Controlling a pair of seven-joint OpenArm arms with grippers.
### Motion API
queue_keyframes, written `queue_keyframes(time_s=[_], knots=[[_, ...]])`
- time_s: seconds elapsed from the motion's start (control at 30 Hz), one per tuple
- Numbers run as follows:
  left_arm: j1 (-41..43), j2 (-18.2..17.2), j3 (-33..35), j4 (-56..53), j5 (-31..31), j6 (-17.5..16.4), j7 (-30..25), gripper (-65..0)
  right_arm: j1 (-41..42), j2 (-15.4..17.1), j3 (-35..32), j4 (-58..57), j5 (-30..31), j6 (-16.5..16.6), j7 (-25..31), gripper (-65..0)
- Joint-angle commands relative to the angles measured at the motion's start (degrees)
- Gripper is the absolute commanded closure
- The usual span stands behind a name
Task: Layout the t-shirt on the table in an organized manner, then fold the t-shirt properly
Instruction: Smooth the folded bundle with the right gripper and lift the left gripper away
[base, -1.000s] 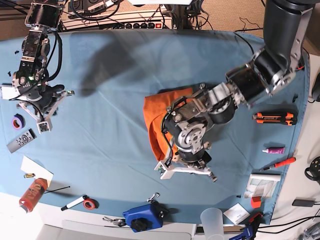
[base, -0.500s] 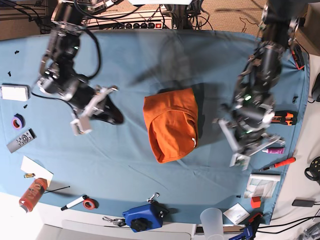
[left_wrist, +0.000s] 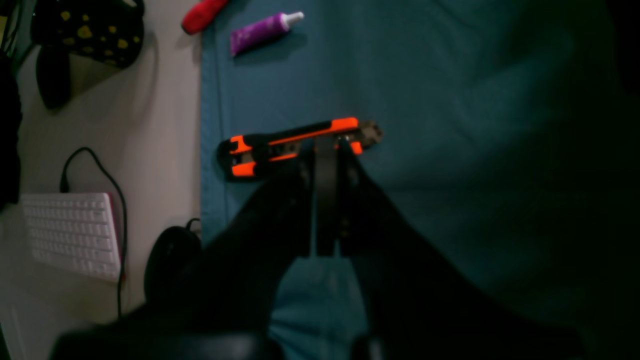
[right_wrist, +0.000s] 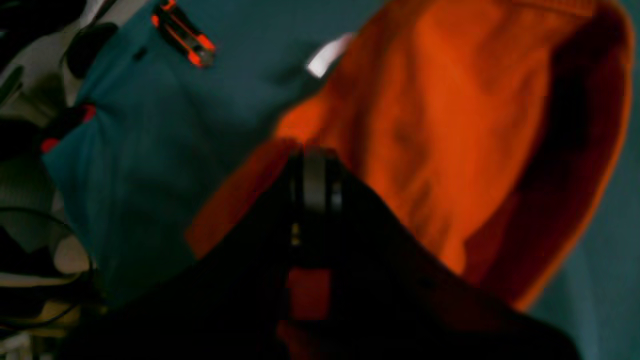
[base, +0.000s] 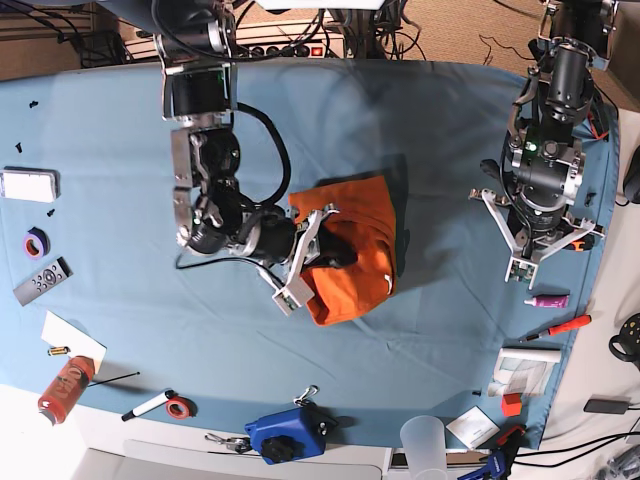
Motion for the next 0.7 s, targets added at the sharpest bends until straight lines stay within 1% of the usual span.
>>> queue_keyframes(time_s=[0.0, 0.13, 0.2, 0.27, 0.4, 0.57, 0.6, 0.67], knots=[[-0.74, -0.63, -0.33, 1.01, 0.66, 0.17, -0.98, 0.0, 1.75, 0.15, -0.26, -1.11, 0.55, 0.03, 1.16, 0.0], [-0.70, -0.61, -0.33, 1.01, 0.66, 0.20, -0.85, 0.0, 1.99, 0.20, -0.13, -7.45, 0.48, 0.03, 1.05, 0.0], [-0.24, -0.61, -0.33, 1.01, 0.66, 0.20, -0.85, 0.0, 1.97, 0.20, -0.13, -7.67, 0.83, 0.03, -0.17, 0.0], [0.81, -0.61, -0.33, 1.07, 0.66, 0.20, -0.79, 0.0, 1.97, 0.24, 0.15, -6.25, 3.52, 0.03, -1.92, 0.0], [3.82, -0.61, -0.33, 2.58, 0.68, 0.17, -0.85, 0.0, 1.88, 0.20, 3.23, 1.57, 10.27, 0.03, -9.05, 0.0], [8.48, -0.61, -0.33, 6.32, 1.14, 0.15, -1.27, 0.0, -0.04, 0.22, 10.38, 16.02, 16.15, 0.03, -19.02, 0.0], [9.49, -0.59, -0.33, 7.02, 1.09, 0.15, -1.29, 0.0, -0.85, 0.26, 11.89, 18.82, 16.04, 0.03, -19.31, 0.0], [11.69, -0.61, -0.33, 8.26, 1.36, 0.17, -1.40, 0.0, -3.41, 1.36, 14.34, 23.47, 16.02, 0.03, -19.31, 0.0]])
